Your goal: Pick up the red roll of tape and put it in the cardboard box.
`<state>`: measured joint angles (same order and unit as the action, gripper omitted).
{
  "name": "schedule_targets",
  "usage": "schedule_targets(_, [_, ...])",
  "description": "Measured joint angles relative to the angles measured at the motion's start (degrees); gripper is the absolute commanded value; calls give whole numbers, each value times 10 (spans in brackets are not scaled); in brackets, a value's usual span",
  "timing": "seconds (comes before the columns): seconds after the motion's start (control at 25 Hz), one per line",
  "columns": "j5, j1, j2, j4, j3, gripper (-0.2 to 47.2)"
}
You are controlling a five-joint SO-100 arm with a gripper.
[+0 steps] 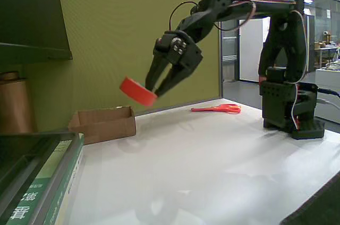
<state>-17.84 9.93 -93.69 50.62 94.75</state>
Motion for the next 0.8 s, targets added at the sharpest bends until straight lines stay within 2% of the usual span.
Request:
schedule_targets(0.28, [-44, 52, 12, -99, -51, 1])
schedule_targets(0.8, [-72, 129, 183, -127, -203, 1])
